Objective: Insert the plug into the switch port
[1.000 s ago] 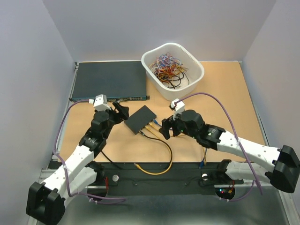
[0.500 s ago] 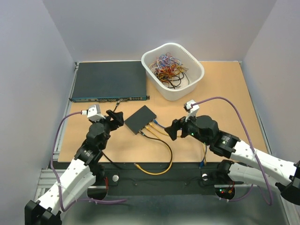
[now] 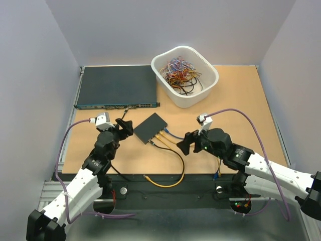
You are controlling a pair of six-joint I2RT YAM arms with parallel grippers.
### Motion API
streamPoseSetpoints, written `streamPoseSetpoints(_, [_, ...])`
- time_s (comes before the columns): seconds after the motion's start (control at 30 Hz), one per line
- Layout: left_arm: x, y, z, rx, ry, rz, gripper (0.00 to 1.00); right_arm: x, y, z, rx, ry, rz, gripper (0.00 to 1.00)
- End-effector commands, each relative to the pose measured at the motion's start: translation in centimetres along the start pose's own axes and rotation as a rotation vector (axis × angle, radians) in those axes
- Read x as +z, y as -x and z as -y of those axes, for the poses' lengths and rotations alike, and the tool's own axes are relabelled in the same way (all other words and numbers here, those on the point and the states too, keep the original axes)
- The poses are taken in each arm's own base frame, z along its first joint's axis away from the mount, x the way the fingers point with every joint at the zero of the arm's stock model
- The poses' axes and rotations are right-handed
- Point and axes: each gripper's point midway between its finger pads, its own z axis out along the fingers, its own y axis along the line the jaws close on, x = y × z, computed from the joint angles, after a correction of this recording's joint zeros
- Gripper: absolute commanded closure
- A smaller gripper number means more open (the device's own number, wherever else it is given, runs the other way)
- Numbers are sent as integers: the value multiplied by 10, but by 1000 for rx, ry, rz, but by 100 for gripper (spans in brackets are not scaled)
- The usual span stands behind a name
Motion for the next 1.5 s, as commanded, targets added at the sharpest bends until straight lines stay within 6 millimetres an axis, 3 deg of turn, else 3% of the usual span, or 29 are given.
streamPoseSetpoints(0.0, [3, 6, 3, 8, -16, 35, 17, 1, 4, -9, 52, 37, 27, 0])
streamPoseSetpoints(0.4, [3, 4, 2, -2, -9, 38, 18, -28, -6, 23, 146, -48, 126, 0])
streamPoseSetpoints(0.77, [3, 3, 1, -1, -9, 32, 20, -49, 8, 18, 177, 20, 226, 0])
streamPoseSetpoints(0.97, [4, 2, 1, 3, -5, 26, 15, -51, 7, 15, 178, 39, 222, 0])
streamPoseSetpoints(1.0, [4, 2, 1, -1, -1, 23, 1, -50, 5, 15, 176, 41, 216, 0])
streamPoseSetpoints(1.47, [8, -2, -9, -6, 70, 2, 1, -44, -2, 12, 168, 46, 169, 0])
